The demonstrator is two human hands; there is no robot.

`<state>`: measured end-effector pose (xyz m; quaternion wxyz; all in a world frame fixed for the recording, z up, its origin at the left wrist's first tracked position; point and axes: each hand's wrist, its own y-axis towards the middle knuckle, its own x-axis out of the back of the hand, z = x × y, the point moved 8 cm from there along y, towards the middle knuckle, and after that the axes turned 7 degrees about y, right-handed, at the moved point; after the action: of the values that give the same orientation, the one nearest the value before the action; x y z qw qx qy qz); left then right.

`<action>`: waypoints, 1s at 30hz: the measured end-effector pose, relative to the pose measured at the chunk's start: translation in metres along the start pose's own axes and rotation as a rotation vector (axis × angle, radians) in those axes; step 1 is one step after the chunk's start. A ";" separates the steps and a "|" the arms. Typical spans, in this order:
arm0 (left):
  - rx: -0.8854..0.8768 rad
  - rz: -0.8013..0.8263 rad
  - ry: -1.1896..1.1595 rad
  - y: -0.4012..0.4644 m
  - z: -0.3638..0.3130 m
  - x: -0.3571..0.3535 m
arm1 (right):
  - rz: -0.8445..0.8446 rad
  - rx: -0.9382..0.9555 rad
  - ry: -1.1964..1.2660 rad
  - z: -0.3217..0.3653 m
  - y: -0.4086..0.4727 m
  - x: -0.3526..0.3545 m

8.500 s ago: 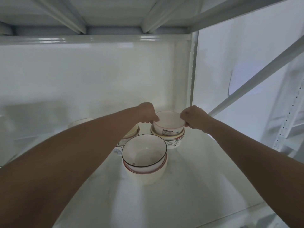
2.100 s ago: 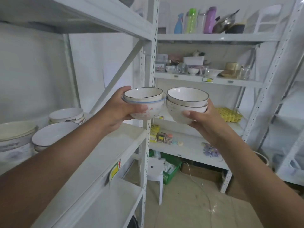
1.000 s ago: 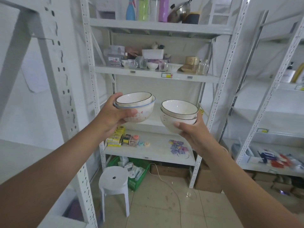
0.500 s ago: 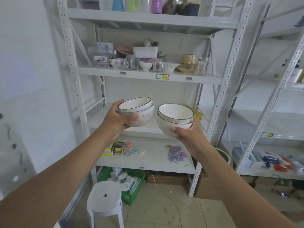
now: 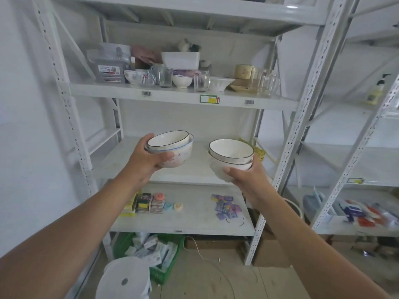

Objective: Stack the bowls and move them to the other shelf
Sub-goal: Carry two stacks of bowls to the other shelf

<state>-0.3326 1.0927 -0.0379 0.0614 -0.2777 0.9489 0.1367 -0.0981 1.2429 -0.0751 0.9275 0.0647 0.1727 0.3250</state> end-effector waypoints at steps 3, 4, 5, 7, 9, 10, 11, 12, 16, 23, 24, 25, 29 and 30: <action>0.001 -0.007 0.030 0.028 0.010 0.006 | -0.007 0.004 -0.007 -0.010 0.030 0.002; 0.004 -0.010 0.038 0.038 0.013 0.006 | -0.002 0.005 -0.005 -0.013 0.040 0.003; 0.008 -0.013 0.043 0.047 0.016 0.007 | 0.003 0.003 -0.009 -0.016 0.050 0.003; 0.018 -0.009 0.047 0.067 0.021 0.008 | 0.024 0.007 -0.014 -0.020 0.073 0.005; 0.031 -0.016 0.055 0.087 0.028 0.009 | 0.061 0.021 -0.023 -0.025 0.099 0.008; 0.036 -0.026 0.058 0.096 0.032 0.010 | 0.079 0.026 -0.029 -0.029 0.111 0.010; 0.039 -0.036 0.057 0.105 0.035 0.010 | 0.086 0.027 -0.033 -0.033 0.123 0.013; 0.041 -0.043 0.052 0.113 0.038 0.009 | 0.090 0.026 -0.032 -0.036 0.134 0.016; 0.026 -0.064 0.052 0.145 0.048 0.007 | 0.115 0.024 -0.022 -0.048 0.177 0.025; 0.015 -0.140 0.047 0.196 0.066 0.020 | 0.135 -0.020 -0.017 -0.085 0.245 0.034; 0.015 -0.146 0.049 0.204 0.070 0.023 | 0.134 -0.028 -0.020 -0.090 0.254 0.033; 0.017 -0.150 0.054 0.212 0.073 0.025 | 0.121 -0.036 -0.017 -0.097 0.263 0.034; 0.047 -0.176 0.078 0.248 0.093 0.044 | 0.110 -0.032 0.006 -0.120 0.302 0.028; 0.051 -0.184 0.086 0.258 0.097 0.050 | 0.123 -0.026 -0.001 -0.126 0.312 0.024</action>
<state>-0.5109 1.3045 -0.0824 0.0399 -0.3675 0.9244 0.0940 -0.3069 1.5026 -0.1266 0.9066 0.0631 0.1638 0.3838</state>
